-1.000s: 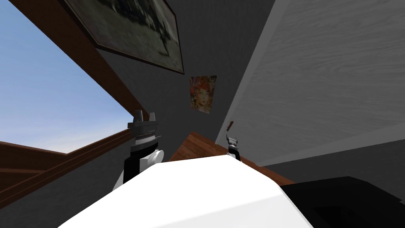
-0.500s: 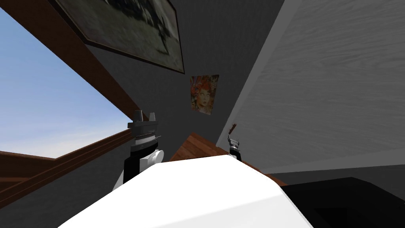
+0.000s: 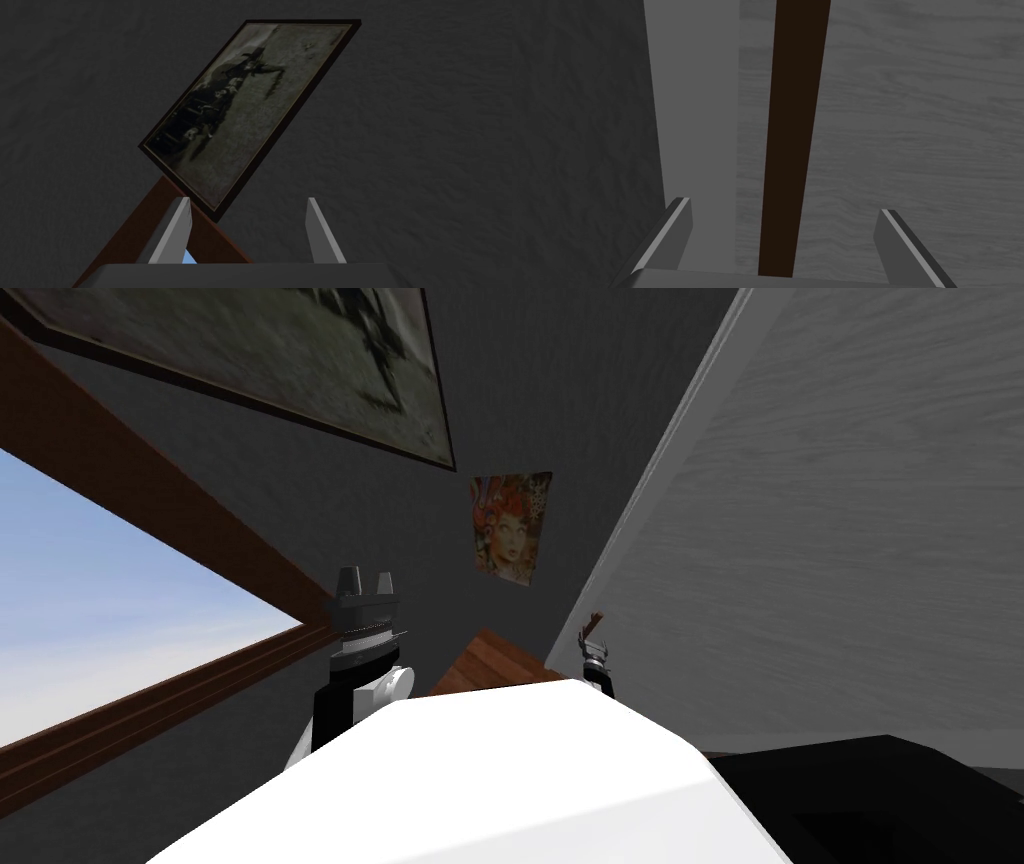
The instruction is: Pull the door open
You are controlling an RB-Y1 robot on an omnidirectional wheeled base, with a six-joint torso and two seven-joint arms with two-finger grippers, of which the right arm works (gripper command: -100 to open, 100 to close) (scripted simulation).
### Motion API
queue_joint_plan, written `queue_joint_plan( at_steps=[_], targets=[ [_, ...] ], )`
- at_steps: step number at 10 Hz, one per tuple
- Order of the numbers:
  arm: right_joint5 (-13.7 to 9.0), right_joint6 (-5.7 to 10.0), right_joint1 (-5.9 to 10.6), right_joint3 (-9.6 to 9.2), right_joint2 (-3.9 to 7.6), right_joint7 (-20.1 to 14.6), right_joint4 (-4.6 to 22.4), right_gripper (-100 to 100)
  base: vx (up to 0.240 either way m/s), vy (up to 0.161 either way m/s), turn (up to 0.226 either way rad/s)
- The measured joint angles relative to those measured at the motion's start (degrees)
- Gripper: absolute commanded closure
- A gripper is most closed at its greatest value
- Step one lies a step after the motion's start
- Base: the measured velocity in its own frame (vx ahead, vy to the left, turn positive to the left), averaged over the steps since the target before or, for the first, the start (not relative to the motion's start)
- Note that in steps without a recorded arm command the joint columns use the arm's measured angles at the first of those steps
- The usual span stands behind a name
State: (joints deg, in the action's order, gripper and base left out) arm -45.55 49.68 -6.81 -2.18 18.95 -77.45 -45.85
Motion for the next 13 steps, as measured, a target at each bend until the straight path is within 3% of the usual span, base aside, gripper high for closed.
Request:
queue_joint_plan(
  at_steps=[3,4,9,13],
  targets=[
    [0.3,0.75,0.22,-0.28,0.73,-1.6,1.7,-100,0.15,-0.097,-0.006],
    [0.4,1.0,0.01,-0.51,0.5,-1.8,1.8,100,-0.028,0.027,0.021],
    [0.3,0.74,0.27,-0.31,0.69,-1.7,1.6,100,-0.009,0.005,0.0],
    [1.1,1.01,0.29,-1.75,1.17,-2.7,1.0,100,-0.175,0.002,0.056]
  ],
)
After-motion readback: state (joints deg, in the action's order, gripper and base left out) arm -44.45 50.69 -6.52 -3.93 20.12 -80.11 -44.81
